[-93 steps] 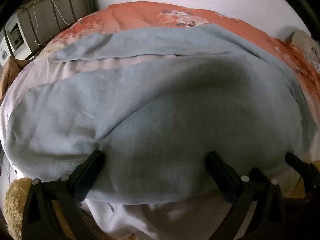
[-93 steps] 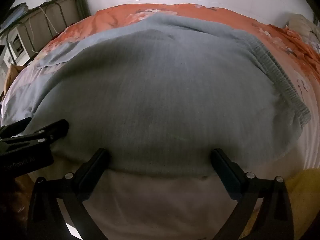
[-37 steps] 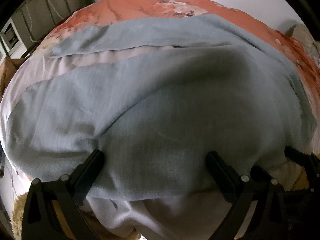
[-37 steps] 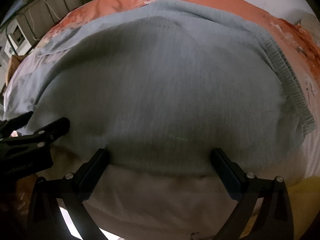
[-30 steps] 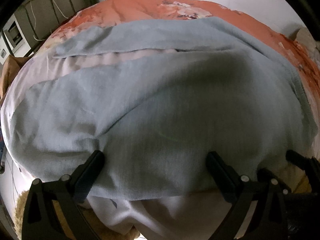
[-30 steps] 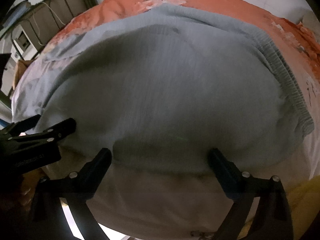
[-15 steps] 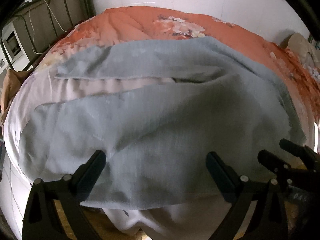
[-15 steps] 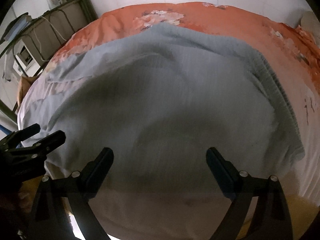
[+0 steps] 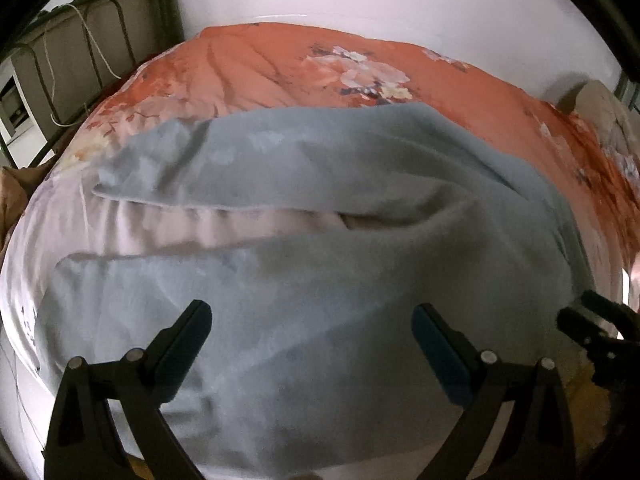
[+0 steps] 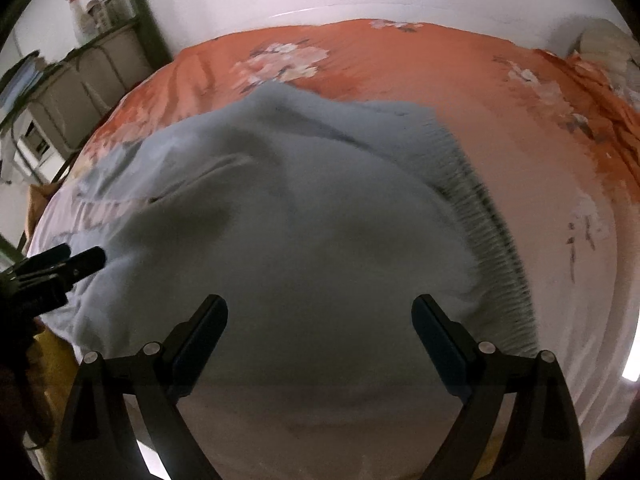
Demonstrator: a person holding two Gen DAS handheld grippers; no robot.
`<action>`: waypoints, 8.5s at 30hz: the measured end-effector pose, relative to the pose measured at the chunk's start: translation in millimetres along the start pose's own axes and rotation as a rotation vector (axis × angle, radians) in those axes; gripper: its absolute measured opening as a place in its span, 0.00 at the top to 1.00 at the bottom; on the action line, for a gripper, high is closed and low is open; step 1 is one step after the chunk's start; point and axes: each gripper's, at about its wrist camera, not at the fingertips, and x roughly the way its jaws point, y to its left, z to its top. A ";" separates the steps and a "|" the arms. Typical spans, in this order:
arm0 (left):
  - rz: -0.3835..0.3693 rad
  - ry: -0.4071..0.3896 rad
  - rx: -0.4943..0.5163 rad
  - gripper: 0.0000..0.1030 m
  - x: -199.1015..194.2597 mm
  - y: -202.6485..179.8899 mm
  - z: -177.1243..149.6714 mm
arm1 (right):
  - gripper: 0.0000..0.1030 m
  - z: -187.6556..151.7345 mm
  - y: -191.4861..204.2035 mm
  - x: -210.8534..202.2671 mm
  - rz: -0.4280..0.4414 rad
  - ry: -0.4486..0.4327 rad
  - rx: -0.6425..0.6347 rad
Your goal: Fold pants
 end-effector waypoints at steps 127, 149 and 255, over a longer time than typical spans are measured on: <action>-0.119 0.080 0.013 0.30 -7.2 2.9 -42.3 | 0.34 -24.6 -93.0 -14.3 -0.110 0.119 0.139; -0.204 0.103 0.104 0.26 -6.9 -35.2 -64.8 | 0.91 -20.7 -99.7 -7.4 -0.006 0.104 0.242; -0.484 -0.130 -0.044 0.97 -105.7 22.9 -67.1 | 0.97 -3.0 -117.6 -86.1 -0.229 -0.144 -0.085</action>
